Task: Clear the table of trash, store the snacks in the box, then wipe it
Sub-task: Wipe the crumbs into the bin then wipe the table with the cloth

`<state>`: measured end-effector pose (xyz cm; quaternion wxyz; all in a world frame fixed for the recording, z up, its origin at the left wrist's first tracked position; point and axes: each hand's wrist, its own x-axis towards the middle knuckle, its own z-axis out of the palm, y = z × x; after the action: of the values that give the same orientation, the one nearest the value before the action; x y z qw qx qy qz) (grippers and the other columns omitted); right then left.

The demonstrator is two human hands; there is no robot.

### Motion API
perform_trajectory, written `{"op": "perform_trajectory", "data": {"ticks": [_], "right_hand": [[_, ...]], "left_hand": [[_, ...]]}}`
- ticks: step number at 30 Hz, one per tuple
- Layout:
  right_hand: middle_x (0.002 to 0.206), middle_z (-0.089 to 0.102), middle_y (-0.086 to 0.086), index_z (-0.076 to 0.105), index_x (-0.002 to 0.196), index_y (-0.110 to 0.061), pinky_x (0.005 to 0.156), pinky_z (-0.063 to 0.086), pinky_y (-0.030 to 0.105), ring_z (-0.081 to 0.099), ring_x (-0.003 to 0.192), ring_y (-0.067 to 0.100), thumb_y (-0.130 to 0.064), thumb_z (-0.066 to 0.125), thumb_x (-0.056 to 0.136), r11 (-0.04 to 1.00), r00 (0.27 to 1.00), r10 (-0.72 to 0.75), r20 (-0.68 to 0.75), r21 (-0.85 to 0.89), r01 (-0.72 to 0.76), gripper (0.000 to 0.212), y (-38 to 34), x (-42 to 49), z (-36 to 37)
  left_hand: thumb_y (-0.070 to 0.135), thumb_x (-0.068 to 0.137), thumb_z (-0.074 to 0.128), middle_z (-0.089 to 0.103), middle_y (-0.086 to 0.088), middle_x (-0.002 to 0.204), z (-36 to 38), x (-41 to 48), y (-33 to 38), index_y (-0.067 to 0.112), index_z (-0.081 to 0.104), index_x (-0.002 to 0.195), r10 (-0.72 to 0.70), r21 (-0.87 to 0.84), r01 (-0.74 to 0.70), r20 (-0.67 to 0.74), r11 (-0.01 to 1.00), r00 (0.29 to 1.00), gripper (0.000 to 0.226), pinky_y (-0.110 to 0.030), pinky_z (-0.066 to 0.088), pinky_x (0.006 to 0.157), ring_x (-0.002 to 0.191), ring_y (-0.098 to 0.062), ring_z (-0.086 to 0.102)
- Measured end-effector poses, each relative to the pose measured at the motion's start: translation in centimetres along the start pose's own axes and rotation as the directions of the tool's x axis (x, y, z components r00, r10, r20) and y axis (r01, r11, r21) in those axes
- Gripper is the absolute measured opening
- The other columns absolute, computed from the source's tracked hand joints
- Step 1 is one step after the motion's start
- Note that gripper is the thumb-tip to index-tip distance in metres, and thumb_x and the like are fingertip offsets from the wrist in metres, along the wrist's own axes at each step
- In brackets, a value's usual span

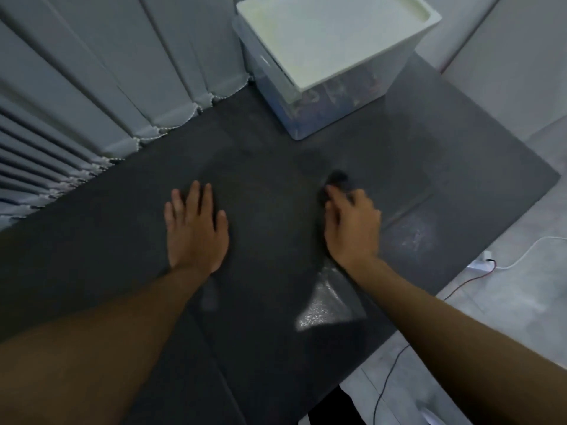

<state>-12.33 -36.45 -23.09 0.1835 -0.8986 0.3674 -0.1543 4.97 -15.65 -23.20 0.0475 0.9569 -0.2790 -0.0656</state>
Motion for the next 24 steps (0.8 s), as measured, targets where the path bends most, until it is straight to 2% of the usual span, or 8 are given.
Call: {"op": "perform_trajectory", "data": {"ticks": [4,7,10,12,15,17,21,24], "right_hand": [[0.102,0.058,0.005,0.066,0.127,-0.029,0.072,0.038,0.037,0.054,0.084,0.027,-0.027,0.055,0.097,0.835,0.819,-0.546,0.177,0.04,0.549,0.032,-1.7,-0.1,1.2],[0.103,0.057,0.01,0.063,0.129,-0.028,0.075,0.035,0.04,0.054,0.089,0.033,-0.023,0.057,0.095,0.974,0.978,-0.208,0.01,-0.091,0.208,0.035,-2.6,2.7,2.3],[0.109,0.056,0.013,0.061,0.132,-0.024,0.082,0.036,0.043,0.053,0.096,0.034,-0.023,0.052,0.099,0.985,0.984,0.169,-0.056,-0.021,-0.17,0.034,-5.6,4.1,4.0],[0.107,0.057,0.011,0.064,0.128,-0.025,0.08,0.036,0.042,0.055,0.093,0.032,-0.023,0.053,0.098,0.998,0.998,-0.067,0.001,0.006,0.067,0.032,-8.1,3.6,5.2],[0.105,0.059,0.007,0.067,0.124,-0.028,0.077,0.034,0.04,0.056,0.089,0.029,-0.027,0.054,0.097,0.882,0.876,-0.471,0.106,0.034,0.47,0.03,-9.5,4.5,6.3],[0.11,0.059,0.009,0.064,0.127,-0.031,0.079,0.033,0.041,0.057,0.097,0.031,-0.028,0.052,0.098,0.916,0.917,-0.392,0.069,-0.061,0.396,0.032,-10.0,7.2,7.0],[0.127,0.053,0.012,0.055,0.136,-0.029,0.094,0.033,0.043,0.05,0.116,0.031,-0.027,0.046,0.102,0.981,0.981,0.185,-0.05,-0.047,-0.187,0.035,-12.9,11.2,8.6],[0.118,0.057,0.009,0.062,0.129,-0.029,0.086,0.033,0.04,0.056,0.105,0.03,-0.028,0.049,0.099,0.975,0.972,-0.22,0.077,-0.007,0.222,0.033,-15.4,10.9,10.0]], "left_hand": [[0.053,0.104,0.021,0.005,-0.003,0.169,-0.3,0.4,-5.5,0.025,0.013,0.161,-0.127,0.009,0.127,0.051,0.992,0.991,0.064,-0.054,0.001,0.124,0.154,-0.036,-0.001],[0.058,0.102,0.014,-0.003,0.001,0.169,0.1,0.3,-6.3,0.03,0.001,0.161,-0.121,0.06,0.119,0.04,0.991,0.992,0.066,-0.054,-0.002,0.124,0.155,-0.029,-0.007],[0.059,0.101,0.009,-0.005,0.002,0.169,0.4,0.4,-6.2,0.032,-0.006,0.16,-0.138,0.09,0.134,0.038,0.987,0.99,0.067,-0.055,-0.001,0.124,0.155,-0.028,-0.008],[0.059,0.101,0.007,-0.007,0.002,0.169,0.3,0.5,-6.3,0.032,-0.009,0.16,-0.136,0.102,0.13,0.049,0.986,0.99,0.067,-0.055,-0.001,0.123,0.155,-0.028,-0.009],[0.059,0.1,0.006,-0.008,0.002,0.169,0.2,0.6,-6.2,0.032,-0.01,0.16,-0.14,0.1,0.134,0.05,0.986,0.989,0.067,-0.055,0.001,0.123,0.155,-0.028,-0.009],[0.059,0.099,0.006,-0.006,0.002,0.169,0.2,0.6,-6.2,0.032,-0.007,0.16,-0.132,0.091,0.128,0.046,0.988,0.99,0.068,-0.056,0.001,0.123,0.155,-0.028,-0.007],[0.059,0.098,0.007,-0.005,0.001,0.169,0.2,0.7,-6.2,0.032,-0.004,0.16,-0.121,0.066,0.117,0.052,0.991,0.991,0.069,-0.055,0.001,0.123,0.155,-0.028,-0.007],[0.058,0.099,0.01,-0.004,0.001,0.169,0.2,0.7,-6.2,0.031,-0.002,0.161,-0.118,0.051,0.116,0.043,0.992,0.992,0.069,-0.056,0.002,0.123,0.155,-0.028,-0.006]]}}
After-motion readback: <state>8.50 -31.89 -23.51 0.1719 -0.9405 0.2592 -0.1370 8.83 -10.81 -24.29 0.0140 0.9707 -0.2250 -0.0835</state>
